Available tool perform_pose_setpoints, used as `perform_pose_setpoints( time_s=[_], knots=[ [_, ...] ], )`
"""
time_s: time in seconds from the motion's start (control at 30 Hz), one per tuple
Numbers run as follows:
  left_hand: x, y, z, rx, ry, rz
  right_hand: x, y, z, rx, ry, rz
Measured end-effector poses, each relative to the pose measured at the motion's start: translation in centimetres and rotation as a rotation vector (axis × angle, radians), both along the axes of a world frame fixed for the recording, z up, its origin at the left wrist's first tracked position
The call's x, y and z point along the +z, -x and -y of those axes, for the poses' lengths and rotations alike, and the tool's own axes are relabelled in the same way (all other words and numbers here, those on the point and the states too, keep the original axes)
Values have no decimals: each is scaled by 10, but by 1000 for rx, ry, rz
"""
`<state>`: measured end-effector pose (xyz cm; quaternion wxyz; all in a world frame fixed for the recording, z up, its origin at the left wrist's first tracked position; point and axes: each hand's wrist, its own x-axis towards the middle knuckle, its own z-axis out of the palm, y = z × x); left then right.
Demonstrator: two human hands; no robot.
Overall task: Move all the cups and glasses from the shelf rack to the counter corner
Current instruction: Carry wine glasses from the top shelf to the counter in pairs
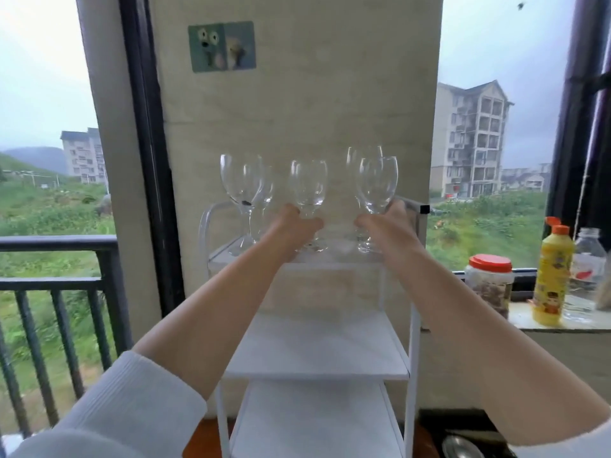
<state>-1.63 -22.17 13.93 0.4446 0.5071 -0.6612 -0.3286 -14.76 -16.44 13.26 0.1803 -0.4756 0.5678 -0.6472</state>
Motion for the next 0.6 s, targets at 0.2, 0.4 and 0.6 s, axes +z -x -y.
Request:
perform_pose_setpoints(
  time_s=[0.2,0.4,0.6],
  knots=[
    [-3,7,5,-154,7,-160,5,-2,11,-37,-11,56],
    [-2,-3,7,-176,-8,-137,4,1,15,-58,-34,77],
    [2,-7,-5,-158,-35,-317,5,-6,3,-31,10,130]
  ],
)
